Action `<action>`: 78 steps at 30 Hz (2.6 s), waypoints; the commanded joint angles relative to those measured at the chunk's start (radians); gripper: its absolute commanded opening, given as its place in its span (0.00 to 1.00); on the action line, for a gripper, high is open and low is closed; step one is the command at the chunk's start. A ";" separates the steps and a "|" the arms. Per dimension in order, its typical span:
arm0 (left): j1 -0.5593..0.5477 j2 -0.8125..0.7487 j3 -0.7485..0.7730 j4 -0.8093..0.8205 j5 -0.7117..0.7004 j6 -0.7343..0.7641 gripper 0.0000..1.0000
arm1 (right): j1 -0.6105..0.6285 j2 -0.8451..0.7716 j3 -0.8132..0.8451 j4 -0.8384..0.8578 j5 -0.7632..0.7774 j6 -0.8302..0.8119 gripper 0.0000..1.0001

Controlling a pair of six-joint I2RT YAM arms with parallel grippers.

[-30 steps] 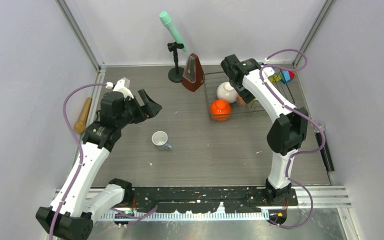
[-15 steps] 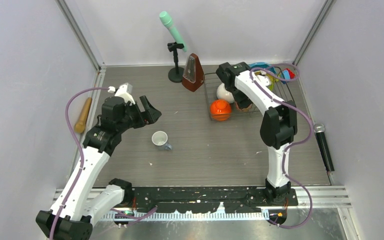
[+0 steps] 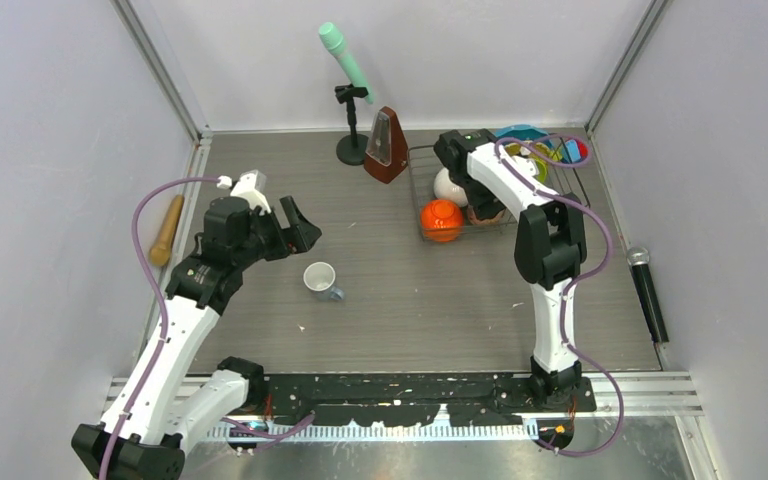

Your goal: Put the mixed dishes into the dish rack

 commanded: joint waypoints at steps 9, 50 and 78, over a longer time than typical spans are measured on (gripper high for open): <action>0.006 0.015 0.010 -0.064 -0.061 0.068 0.91 | -0.036 -0.046 0.023 0.008 -0.015 -0.070 0.78; 0.002 0.274 -0.199 0.009 -0.180 -0.276 0.55 | -0.066 -0.803 -0.470 0.455 -0.123 -0.495 1.00; 0.028 0.278 -0.020 0.536 0.548 -0.676 0.00 | -0.068 -1.128 -0.871 1.108 -0.980 -1.170 1.00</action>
